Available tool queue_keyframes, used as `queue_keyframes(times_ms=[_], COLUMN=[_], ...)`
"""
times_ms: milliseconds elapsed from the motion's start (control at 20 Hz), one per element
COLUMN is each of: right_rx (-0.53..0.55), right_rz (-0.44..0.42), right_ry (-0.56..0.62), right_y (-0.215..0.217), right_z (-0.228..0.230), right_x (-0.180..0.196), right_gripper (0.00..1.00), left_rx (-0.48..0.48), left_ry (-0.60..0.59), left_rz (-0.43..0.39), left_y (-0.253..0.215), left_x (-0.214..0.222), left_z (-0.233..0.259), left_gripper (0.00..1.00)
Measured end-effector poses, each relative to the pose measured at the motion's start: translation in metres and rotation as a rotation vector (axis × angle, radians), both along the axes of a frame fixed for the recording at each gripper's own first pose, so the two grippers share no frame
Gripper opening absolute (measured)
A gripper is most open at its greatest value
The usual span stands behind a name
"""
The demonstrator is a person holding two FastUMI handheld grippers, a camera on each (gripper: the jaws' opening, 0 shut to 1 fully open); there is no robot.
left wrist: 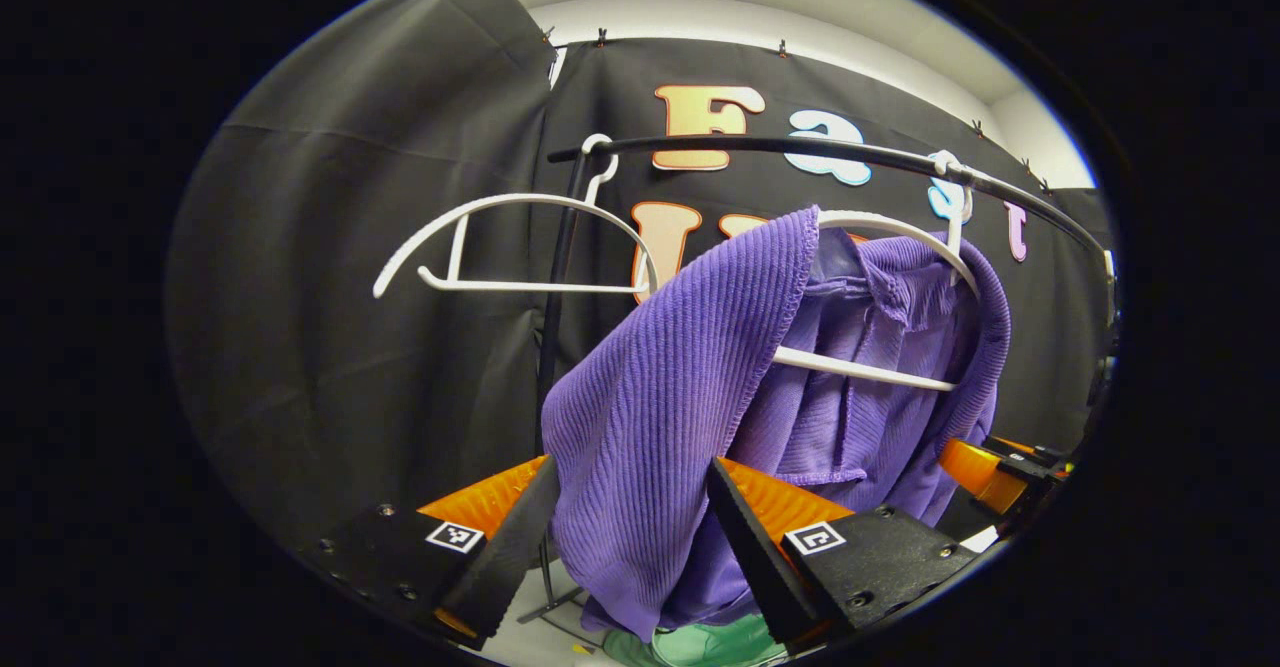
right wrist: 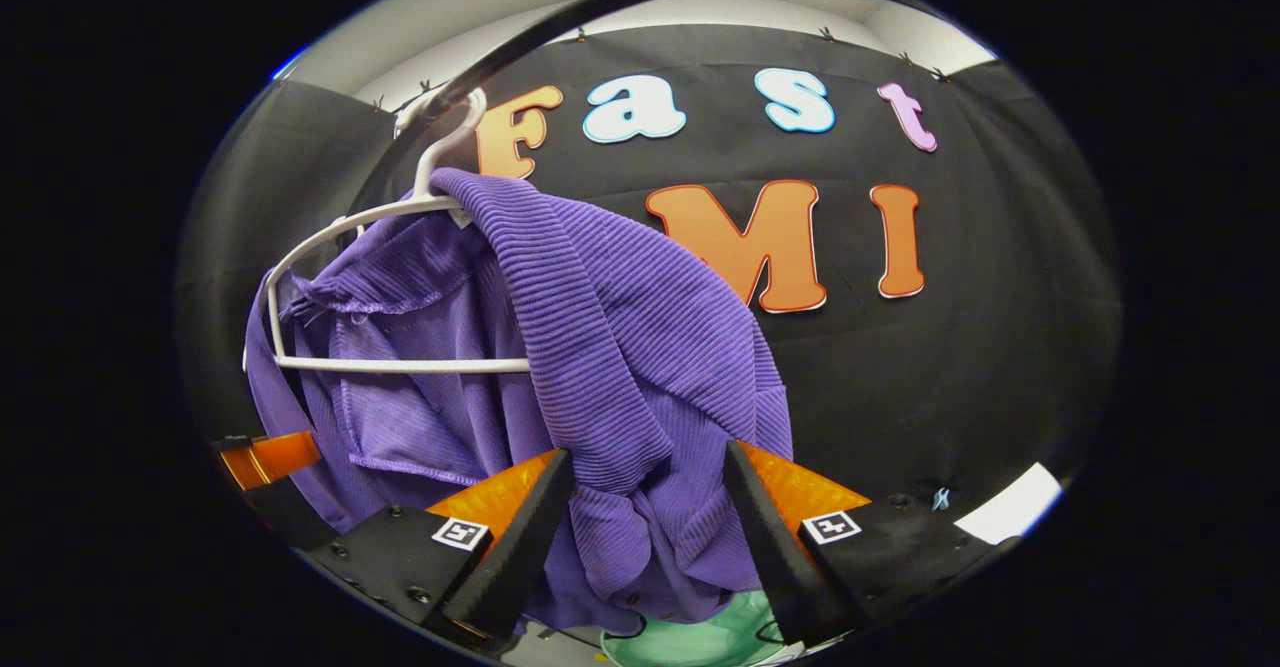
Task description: Grasp the clothes on the hanger with both hands and then place them into the laundry hamper below.
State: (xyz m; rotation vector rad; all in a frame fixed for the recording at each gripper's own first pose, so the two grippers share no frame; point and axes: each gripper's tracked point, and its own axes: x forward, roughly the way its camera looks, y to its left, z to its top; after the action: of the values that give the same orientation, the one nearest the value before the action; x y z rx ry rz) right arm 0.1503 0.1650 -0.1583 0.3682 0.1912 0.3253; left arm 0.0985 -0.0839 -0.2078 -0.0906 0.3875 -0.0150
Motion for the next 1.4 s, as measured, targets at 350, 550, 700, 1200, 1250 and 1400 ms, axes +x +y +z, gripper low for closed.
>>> queue_keyframes(times_ms=[350, 550, 700, 1200, 1250, 1400], right_rx=[0.022, 0.06, 0.144, 0.333, 0.35, 0.404], right_rz=[0.039, 0.05, 0.163, 0.6, 0.626, 0.671], right_ry=[0.005, 0.037, 0.06, 0.294, 0.307, 0.336], right_y=[0.025, 0.021, 0.024, 0.002, -0.002, -0.017], right_z=[-0.001, -0.008, -0.004, -0.004, -0.002, 0.001], right_x=[0.01, 0.035, 0.038, 0.028, 0.029, 0.034], right_gripper=[0.97, 0.8, 0.34, 0.24, 0.24, 0.24], left_rx=[-0.015, -0.028, -0.02, -0.067, -0.066, -0.028], left_ry=[-0.007, -0.006, 0.003, 0.0, -0.008, -0.05], left_rz=[0.013, -0.01, 0.013, -0.021, -0.009, 0.025], left_y=[0.002, 0.0, 0.008, 0.032, 0.039, 0.055], left_x=[0.006, 0.01, 0.009, 0.012, 0.013, 0.015], left_z=[0.001, 0.0, 0.0, 0.033, 0.04, 0.06], left_gripper=[0.79, 0.56, 0.15, 0.0, 0.0, 0.0])
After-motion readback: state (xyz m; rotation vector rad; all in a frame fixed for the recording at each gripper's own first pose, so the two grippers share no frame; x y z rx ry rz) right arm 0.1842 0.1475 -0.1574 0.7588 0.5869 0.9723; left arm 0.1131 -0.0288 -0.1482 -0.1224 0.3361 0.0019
